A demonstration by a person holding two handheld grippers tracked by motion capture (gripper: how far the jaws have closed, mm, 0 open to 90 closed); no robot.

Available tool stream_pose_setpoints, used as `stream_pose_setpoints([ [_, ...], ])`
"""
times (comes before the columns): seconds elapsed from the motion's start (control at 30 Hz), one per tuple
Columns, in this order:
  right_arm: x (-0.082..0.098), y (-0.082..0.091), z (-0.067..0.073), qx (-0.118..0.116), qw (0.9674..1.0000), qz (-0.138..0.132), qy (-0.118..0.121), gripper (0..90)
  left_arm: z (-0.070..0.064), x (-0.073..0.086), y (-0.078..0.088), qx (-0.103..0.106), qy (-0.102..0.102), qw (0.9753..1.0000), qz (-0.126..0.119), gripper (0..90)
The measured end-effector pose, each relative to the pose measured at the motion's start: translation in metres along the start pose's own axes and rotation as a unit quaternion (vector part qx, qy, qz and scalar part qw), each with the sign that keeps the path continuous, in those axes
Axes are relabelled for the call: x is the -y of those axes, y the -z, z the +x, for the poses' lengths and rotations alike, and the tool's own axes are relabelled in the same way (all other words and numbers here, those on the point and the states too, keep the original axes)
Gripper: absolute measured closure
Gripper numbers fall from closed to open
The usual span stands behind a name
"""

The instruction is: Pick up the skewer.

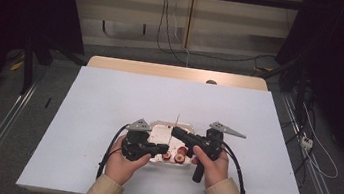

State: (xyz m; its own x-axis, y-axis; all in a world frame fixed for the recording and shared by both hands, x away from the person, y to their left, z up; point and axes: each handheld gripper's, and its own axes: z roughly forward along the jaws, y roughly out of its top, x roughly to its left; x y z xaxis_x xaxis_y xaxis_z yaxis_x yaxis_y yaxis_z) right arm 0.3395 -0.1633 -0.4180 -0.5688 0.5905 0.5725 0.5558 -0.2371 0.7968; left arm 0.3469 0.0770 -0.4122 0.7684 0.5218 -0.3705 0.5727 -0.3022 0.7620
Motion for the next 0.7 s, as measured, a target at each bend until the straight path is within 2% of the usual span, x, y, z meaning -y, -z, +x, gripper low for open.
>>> stream_pose_setpoints([
  [0.03, 0.000, 0.000, 0.000, 0.004, 1.0000, 0.003, 0.003, 61.9, 0.001, 0.001, 0.003, -0.008, 0.001, 1.0000, 0.001, 90.0],
  [0.1, 0.001, 0.000, -0.002, 0.012, 0.9996, 0.014, 0.022, 60.0, 0.006, 0.003, 0.010, -0.016, 0.007, 0.9998, 0.000, 90.0],
  [0.17, 0.003, -0.001, -0.003, 0.022, 0.9982, 0.030, 0.048, 52.1, 0.010, 0.006, 0.016, -0.029, 0.012, 0.9995, 0.000, 90.0],
  [0.2, 0.004, -0.001, -0.004, 0.027, 0.9972, 0.044, 0.055, 51.6, 0.012, 0.007, 0.020, -0.025, 0.014, 0.9996, -0.001, 90.0],
  [0.27, 0.007, -0.003, -0.007, 0.034, 0.9957, 0.058, 0.063, 46.7, 0.015, 0.010, 0.024, -0.035, 0.017, 0.9992, -0.004, 90.0],
  [0.3, 0.009, -0.006, -0.009, 0.042, 0.9936, 0.074, 0.074, 41.4, 0.016, 0.011, 0.026, -0.038, 0.019, 0.9991, -0.006, 90.0],
  [0.43, 0.019, -0.014, -0.012, 0.056, 0.9861, 0.126, 0.093, 34.7, 0.019, 0.012, 0.033, -0.041, 0.024, 0.9988, -0.010, 90.0],
  [0.57, 0.025, -0.020, -0.015, 0.071, 0.9804, 0.153, 0.102, 34.6, 0.021, 0.013, 0.036, -0.047, 0.021, 0.9986, -0.010, 90.0],
  [0.7, 0.027, -0.022, -0.015, 0.071, 0.9764, 0.169, 0.114, 46.2, 0.022, 0.013, 0.035, -0.047, 0.022, 0.9986, -0.008, 90.0],
])
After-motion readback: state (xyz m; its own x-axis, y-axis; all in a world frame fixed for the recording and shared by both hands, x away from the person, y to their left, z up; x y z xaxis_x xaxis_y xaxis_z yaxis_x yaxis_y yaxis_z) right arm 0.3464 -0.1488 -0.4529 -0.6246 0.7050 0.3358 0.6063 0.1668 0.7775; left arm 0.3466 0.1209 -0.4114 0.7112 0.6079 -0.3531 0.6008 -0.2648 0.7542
